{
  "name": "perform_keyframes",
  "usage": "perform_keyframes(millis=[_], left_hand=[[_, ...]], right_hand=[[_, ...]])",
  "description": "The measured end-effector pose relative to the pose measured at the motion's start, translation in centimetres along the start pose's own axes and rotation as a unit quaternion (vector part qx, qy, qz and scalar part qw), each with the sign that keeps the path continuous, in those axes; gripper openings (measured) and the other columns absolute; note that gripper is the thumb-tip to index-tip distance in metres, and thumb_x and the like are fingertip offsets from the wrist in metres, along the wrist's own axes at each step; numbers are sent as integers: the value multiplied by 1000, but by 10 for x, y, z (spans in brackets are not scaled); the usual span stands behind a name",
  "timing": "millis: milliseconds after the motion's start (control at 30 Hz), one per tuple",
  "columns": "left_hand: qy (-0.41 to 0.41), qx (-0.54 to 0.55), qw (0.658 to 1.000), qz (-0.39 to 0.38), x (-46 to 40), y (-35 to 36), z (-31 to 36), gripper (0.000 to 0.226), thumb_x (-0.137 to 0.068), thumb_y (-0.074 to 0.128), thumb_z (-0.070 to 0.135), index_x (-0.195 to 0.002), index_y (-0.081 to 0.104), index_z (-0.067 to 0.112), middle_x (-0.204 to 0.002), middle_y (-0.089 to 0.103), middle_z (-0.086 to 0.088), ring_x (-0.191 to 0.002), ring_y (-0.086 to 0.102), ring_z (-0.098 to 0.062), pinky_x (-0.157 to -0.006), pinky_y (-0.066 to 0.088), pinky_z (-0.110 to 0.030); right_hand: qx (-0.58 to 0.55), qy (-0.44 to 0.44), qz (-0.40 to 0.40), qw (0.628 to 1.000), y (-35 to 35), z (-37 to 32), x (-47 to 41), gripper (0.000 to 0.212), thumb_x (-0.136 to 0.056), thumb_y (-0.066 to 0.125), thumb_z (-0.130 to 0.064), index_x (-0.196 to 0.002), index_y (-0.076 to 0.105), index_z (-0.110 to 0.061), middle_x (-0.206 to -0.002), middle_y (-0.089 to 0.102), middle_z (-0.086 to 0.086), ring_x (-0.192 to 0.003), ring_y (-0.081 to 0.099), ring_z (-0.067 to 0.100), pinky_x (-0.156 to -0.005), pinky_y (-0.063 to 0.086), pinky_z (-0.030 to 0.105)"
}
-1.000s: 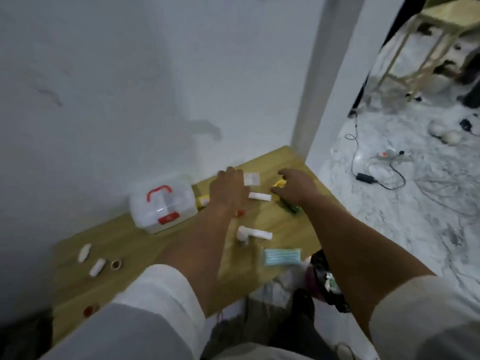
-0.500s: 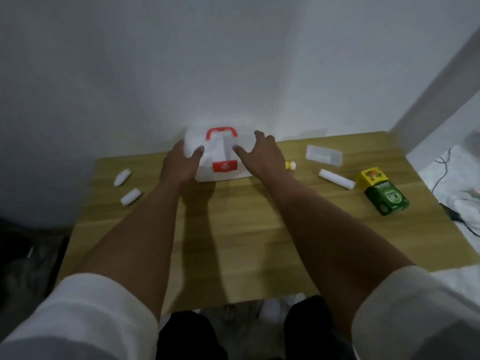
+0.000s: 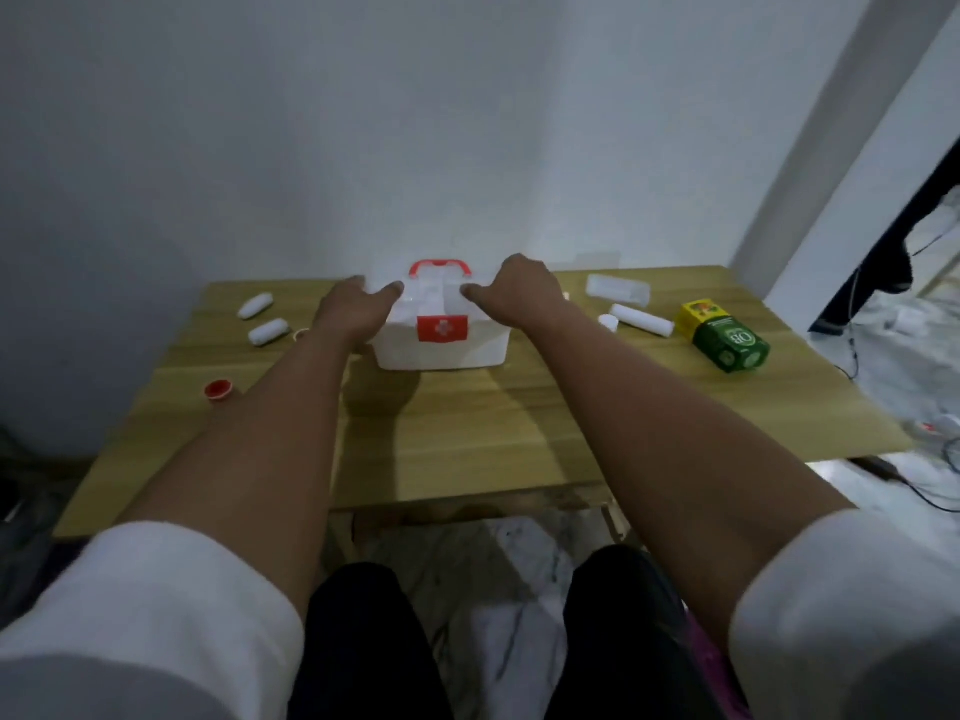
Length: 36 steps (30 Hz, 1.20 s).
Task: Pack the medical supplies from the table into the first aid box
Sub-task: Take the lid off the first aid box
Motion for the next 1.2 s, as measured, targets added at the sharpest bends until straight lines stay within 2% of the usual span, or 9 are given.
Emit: perform_keyframes(millis=[167,233,300,367,467,667,933,1033,1200], left_hand=[[-5,-10,999,-49,53,-2,0,70,-97,62,52,-154,43,16,-145,55,-12,-114,62,-34,-84,61,-48],[5,-23,999,-46,66,-7,-3,81,-94,64,58,-158,36,17,-151,50,-12,-119,60,-35,-88,60,-49],[48,-28,998,-27,72,-10,-1,97,-88,67,65,-164,22,22,-166,33,-7,-143,44,-36,-110,46,-53],[109,-9,994,-10,82,-7,2,97,-90,66,62,-165,20,23,-171,23,-1,-154,28,-28,-121,29,-45],[158,-15,987,25,93,8,-8,84,-92,66,59,-162,31,27,-170,27,0,-153,30,-24,-119,30,-44],[198,-35,975,93,92,19,-30,78,-92,66,58,-159,32,36,-169,27,6,-152,30,-23,-117,36,-49],[208,1,973,98,87,24,-29,77,-95,62,58,-160,31,32,-169,28,5,-152,30,-22,-118,33,-48],[204,6,975,87,89,22,-30,75,-96,56,62,-161,31,33,-169,27,5,-153,28,-22,-119,29,-46],[195,19,978,64,103,21,-26,77,-95,53,65,-162,29,34,-171,23,5,-155,25,-22,-119,28,-45]], right_hand=[[42,0,-9,999,-11,4,49,48,-89,63,-56,-88,56,-9,-85,62,6,-95,66,29,-67,43,33],[62,0,-18,998,-12,7,61,61,-86,62,-62,-115,62,-8,-111,67,11,-109,64,31,-77,50,36],[79,-32,1,996,-9,6,71,84,-81,61,-70,-144,48,-16,-142,54,12,-126,56,33,-95,51,45],[73,-104,24,992,3,1,81,88,-80,60,-72,-153,37,-27,-155,41,8,-138,46,32,-105,47,50],[106,-168,15,980,31,4,95,89,-82,65,-68,-156,31,-32,-165,27,5,-153,20,29,-118,35,52],[130,-188,106,968,45,7,94,84,-79,80,-49,-149,40,-25,-159,38,10,-151,25,35,-118,34,52],[167,-232,81,955,44,7,81,98,-73,75,-65,-153,37,-22,-160,36,15,-149,29,37,-121,28,52],[104,-254,69,959,37,13,87,80,-84,66,-57,-152,40,-27,-161,37,10,-151,26,35,-121,28,54],[-11,-328,144,934,34,25,101,28,-95,54,-39,-113,67,-22,-142,60,10,-142,43,38,-113,39,53]])
Point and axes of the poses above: each hand's wrist, its own x-axis away from the middle knuckle, its own y-axis out of the palm, z = x × y, the point moved 6 cm from there along -x, towards the middle knuckle
